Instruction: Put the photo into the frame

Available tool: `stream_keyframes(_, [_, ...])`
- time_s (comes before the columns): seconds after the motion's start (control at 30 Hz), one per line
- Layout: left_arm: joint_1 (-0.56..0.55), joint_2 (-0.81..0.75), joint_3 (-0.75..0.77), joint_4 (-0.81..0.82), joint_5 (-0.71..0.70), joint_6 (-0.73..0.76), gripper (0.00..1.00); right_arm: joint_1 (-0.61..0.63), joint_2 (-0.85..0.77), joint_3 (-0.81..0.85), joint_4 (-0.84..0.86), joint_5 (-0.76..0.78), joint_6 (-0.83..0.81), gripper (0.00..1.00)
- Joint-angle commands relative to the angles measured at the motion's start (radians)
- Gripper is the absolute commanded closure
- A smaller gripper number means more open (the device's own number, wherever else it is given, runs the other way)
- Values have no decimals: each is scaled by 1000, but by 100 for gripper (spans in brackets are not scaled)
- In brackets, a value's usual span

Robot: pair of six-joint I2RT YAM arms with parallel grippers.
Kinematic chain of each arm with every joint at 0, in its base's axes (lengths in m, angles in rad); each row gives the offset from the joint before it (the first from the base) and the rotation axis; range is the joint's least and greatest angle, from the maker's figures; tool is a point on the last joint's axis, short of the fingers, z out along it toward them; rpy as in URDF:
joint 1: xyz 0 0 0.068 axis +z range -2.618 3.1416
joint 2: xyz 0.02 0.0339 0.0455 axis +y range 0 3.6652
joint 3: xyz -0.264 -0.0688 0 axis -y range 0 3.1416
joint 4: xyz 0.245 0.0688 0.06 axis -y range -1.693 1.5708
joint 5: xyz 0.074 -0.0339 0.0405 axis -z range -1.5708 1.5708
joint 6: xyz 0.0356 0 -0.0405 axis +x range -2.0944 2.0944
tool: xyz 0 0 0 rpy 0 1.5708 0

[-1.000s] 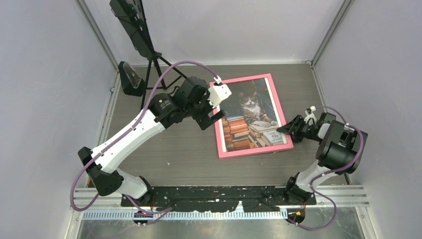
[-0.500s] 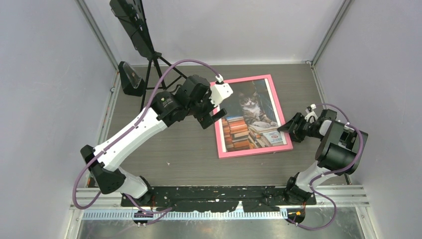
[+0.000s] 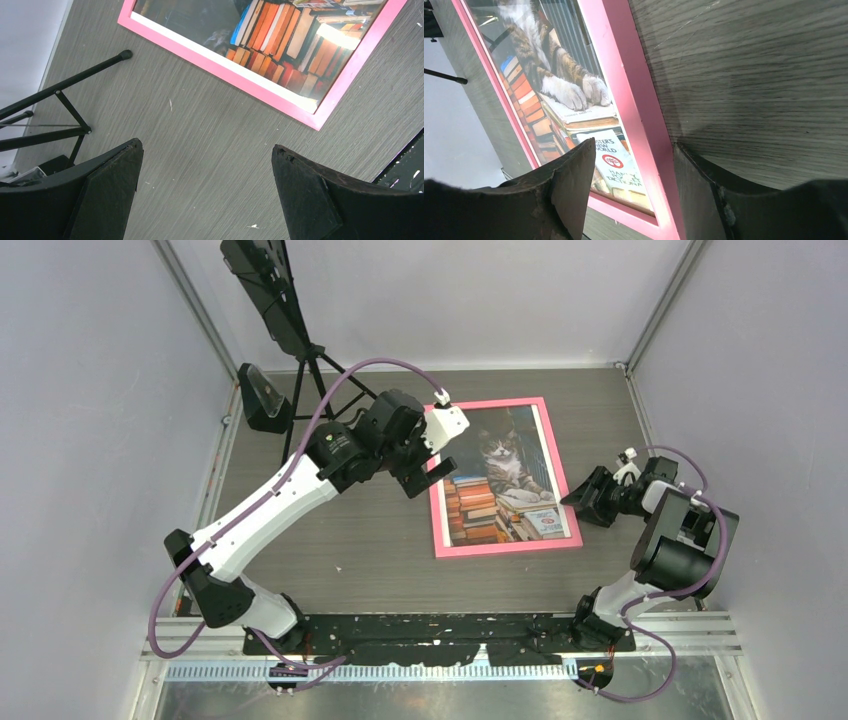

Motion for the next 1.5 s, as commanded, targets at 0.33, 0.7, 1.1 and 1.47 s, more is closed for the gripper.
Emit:
stream_keyframes(0.33, [3,-1,-4,36,-40,-6,0,34,6,36,-52,104,-40,35])
stream_keyframes(0.7, [27,-17,-61,92,-77,-30,0,151,18,146,-144,195,-117,34])
stream_keyframes(1.1, [48,-39,-81,104,-78,-35,0,222,141,289,-303,245,-235,34])
stream_keyframes(1.47, [73,-36,-84,104,-71,-48,0,279,145,329,-410,193,-283,34])
